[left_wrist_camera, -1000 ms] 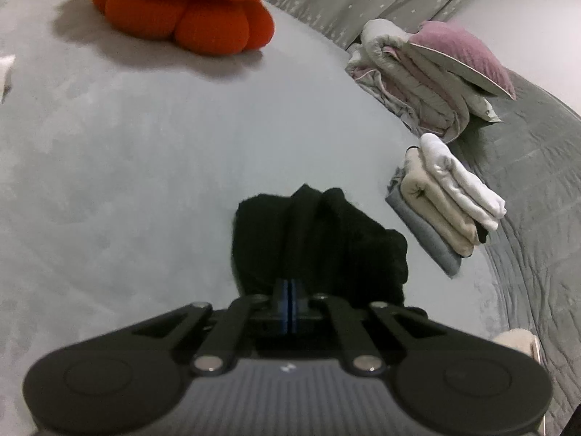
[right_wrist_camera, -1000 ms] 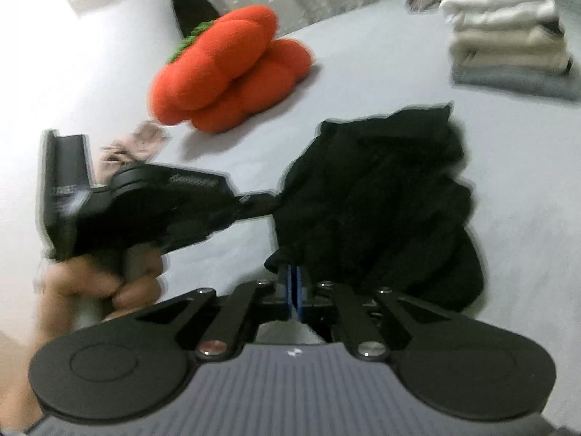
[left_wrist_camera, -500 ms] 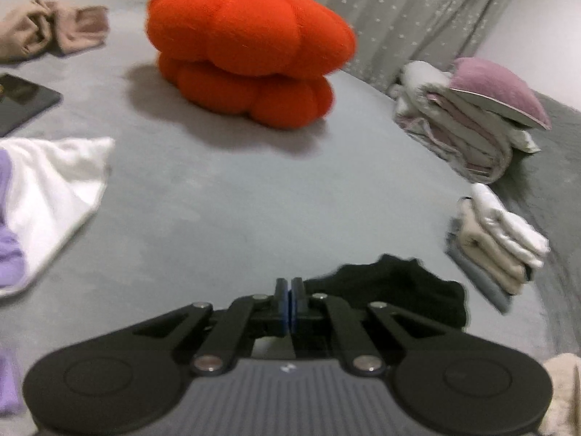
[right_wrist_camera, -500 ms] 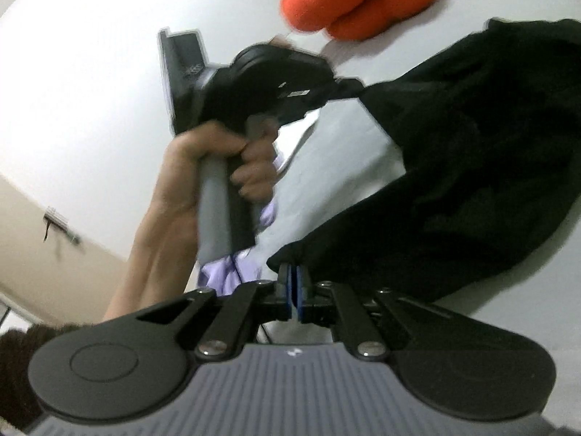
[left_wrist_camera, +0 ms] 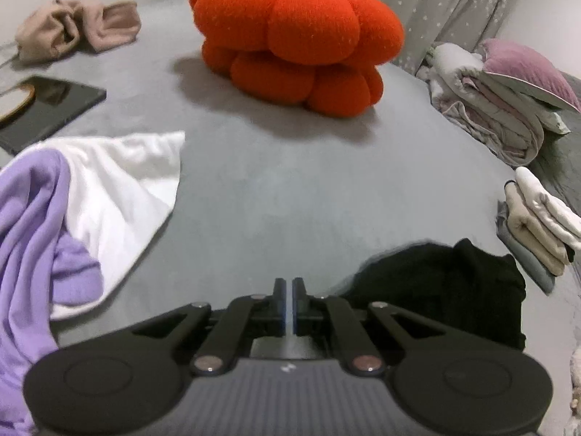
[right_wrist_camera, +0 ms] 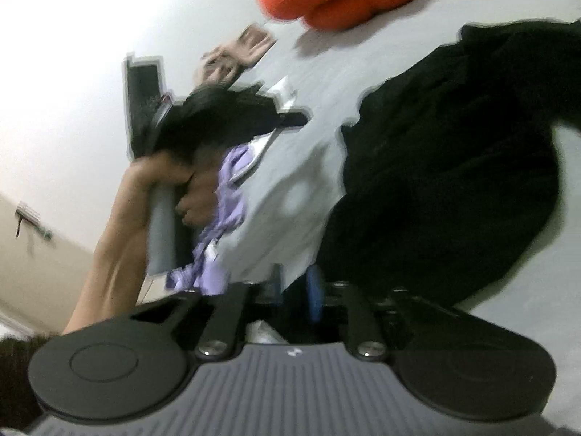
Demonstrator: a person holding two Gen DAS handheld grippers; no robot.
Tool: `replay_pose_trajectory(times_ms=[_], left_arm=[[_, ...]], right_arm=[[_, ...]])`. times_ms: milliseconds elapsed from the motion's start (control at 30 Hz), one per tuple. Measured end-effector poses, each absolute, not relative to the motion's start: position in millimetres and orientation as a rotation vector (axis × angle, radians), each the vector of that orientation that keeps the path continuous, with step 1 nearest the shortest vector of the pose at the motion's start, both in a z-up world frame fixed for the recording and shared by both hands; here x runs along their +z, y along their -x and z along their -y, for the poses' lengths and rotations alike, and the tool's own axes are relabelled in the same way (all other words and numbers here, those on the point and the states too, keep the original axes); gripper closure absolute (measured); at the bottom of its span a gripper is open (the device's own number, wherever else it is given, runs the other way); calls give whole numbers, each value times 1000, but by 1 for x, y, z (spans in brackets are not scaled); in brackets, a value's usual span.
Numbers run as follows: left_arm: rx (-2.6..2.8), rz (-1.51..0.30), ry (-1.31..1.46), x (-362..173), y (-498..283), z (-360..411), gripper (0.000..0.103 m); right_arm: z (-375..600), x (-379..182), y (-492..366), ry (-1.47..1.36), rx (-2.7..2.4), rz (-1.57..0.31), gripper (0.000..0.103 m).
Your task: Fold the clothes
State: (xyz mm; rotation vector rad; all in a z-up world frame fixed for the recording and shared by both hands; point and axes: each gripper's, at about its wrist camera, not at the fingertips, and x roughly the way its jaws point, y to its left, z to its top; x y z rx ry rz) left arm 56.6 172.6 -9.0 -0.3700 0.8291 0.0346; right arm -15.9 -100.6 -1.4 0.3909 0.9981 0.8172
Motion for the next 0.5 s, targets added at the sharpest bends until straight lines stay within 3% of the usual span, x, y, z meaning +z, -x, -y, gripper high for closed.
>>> replay_pose_trajectory(times_ms=[33, 67, 100, 267, 500], left_arm=[[29, -832, 374, -9, -55, -174, 79], [24, -836, 377, -9, -53, -176, 67], [15, -841, 383, -9, -52, -176, 64], [-37, -896, 415, -15, -50, -176, 62], [-43, -931, 484, -22, -53, -176, 62]], right_arm=[[104, -2, 12, -398, 795, -992, 43], [111, 1, 9, -402, 767, -962, 43], [114, 2, 5, -397, 736, -945, 43], [132, 6, -16, -371, 582, -861, 43], [75, -4, -14, -158, 611, -802, 43]])
